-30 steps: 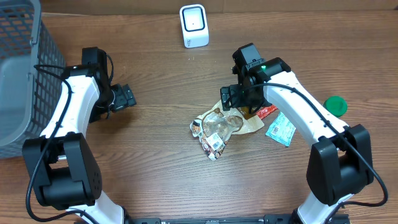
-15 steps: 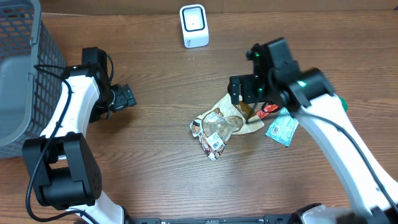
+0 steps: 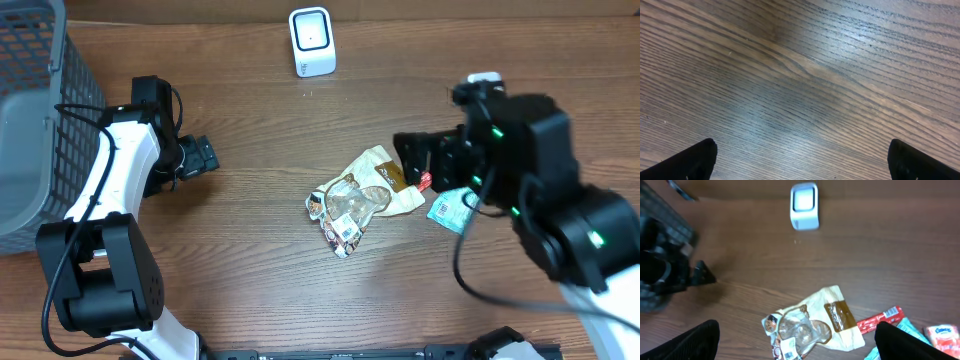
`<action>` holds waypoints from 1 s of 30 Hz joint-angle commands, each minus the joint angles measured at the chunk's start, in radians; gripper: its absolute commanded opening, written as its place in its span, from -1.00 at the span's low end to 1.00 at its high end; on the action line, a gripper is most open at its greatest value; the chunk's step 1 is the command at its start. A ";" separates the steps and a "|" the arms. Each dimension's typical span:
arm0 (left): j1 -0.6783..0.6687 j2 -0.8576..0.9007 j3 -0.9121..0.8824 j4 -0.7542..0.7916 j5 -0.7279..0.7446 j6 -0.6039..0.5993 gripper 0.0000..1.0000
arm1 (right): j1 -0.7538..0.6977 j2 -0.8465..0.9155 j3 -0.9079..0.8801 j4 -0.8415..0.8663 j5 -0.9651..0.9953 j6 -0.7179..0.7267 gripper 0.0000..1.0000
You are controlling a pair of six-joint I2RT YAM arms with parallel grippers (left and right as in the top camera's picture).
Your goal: Scan the item barcode
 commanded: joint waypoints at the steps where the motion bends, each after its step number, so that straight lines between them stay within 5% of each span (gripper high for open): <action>1: -0.002 0.008 0.015 0.001 0.005 -0.006 1.00 | 0.003 -0.090 -0.005 0.002 0.009 0.000 1.00; 30: -0.002 0.008 0.015 0.001 0.005 -0.006 0.99 | -0.054 -0.664 -0.033 -0.140 0.036 -0.001 1.00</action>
